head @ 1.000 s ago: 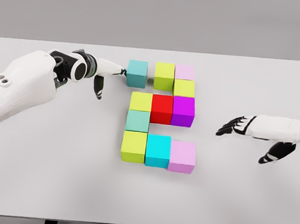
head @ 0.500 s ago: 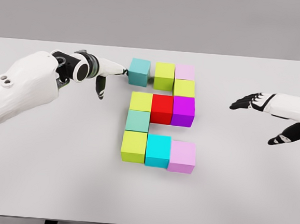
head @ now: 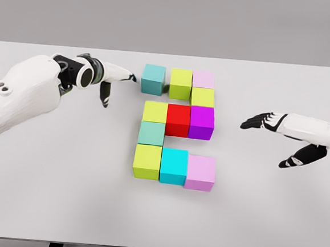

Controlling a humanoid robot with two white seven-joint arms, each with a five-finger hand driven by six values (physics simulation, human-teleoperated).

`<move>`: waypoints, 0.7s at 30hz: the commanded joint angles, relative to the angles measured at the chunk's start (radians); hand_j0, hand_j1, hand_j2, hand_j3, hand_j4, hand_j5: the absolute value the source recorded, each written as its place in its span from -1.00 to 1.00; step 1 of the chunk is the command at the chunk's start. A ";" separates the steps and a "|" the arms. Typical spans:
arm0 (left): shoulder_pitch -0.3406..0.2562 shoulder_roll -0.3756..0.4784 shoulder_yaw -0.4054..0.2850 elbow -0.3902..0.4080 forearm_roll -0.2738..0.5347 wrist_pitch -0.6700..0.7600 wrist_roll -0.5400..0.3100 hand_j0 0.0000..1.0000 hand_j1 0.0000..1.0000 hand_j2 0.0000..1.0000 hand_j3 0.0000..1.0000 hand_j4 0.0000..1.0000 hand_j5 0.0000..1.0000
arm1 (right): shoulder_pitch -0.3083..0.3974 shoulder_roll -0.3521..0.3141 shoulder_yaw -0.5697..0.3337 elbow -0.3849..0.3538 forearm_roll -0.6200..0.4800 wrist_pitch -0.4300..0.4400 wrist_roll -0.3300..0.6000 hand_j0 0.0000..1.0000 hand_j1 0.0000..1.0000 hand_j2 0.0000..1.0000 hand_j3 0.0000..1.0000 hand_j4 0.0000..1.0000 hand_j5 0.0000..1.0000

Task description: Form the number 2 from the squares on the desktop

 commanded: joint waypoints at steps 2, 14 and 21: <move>0.000 -0.006 0.003 0.025 -0.008 -0.003 0.000 1.00 1.00 1.00 1.00 1.00 1.00 | 0.000 0.032 -0.004 0.045 0.015 0.002 0.000 1.00 1.00 1.00 1.00 1.00 1.00; -0.009 -0.044 0.009 0.070 -0.039 -0.012 0.000 1.00 1.00 1.00 1.00 1.00 1.00 | 0.012 0.066 -0.030 0.076 0.045 0.002 0.000 1.00 1.00 1.00 1.00 1.00 1.00; -0.015 -0.063 0.011 0.070 -0.043 -0.024 0.000 1.00 1.00 1.00 1.00 1.00 1.00 | 0.012 0.062 -0.030 0.071 0.045 0.002 0.000 1.00 1.00 1.00 1.00 1.00 1.00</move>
